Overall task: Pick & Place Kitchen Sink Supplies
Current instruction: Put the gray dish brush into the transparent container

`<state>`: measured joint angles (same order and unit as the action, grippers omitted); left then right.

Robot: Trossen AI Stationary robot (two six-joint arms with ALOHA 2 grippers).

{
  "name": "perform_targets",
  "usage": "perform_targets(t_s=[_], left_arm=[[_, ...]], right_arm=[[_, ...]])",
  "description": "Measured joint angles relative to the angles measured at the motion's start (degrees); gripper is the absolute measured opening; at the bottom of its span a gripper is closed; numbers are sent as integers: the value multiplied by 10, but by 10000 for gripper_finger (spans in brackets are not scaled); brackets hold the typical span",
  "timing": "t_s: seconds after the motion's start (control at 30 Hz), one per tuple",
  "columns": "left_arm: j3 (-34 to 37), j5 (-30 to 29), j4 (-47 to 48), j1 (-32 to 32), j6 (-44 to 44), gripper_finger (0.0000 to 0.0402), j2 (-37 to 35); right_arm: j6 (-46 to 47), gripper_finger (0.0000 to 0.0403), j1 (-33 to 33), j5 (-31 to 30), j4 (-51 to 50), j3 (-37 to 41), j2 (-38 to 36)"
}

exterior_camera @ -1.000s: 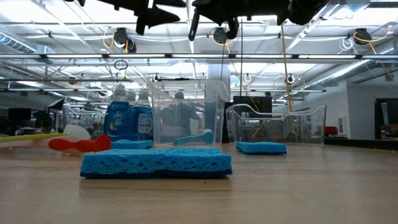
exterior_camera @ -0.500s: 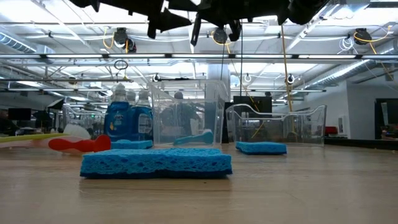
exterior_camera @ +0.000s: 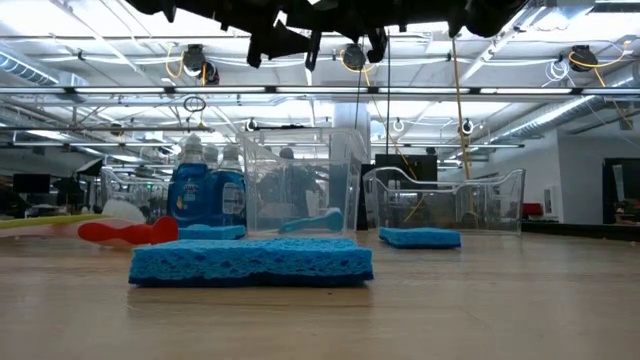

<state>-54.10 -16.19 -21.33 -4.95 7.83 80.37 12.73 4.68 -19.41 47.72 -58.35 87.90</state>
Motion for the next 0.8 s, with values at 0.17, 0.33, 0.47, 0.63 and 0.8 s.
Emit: perform_targets(t_s=[0.17, 0.33, 0.47, 0.63, 0.8], left_arm=[[-1, 0, 4, 0, 16, 204, 2], [-1, 2, 5, 0, 30, 134, 2], [0, 11, 6, 0, 49, 65, 1], [0, 23, 5, 0, 73, 20, 1], [0, 30, 6, 0, 80, 21, 1]], right_arm=[[-2, 45, -3, 0, -5, 0, 0], [-2, 45, -3, 0, -13, 0, 0], [-5, 45, -3, -2, -13, 0, 0], [-4, 44, -3, 2, -12, 0, 0], [-3, 46, -3, 4, -13, 0, 0]])
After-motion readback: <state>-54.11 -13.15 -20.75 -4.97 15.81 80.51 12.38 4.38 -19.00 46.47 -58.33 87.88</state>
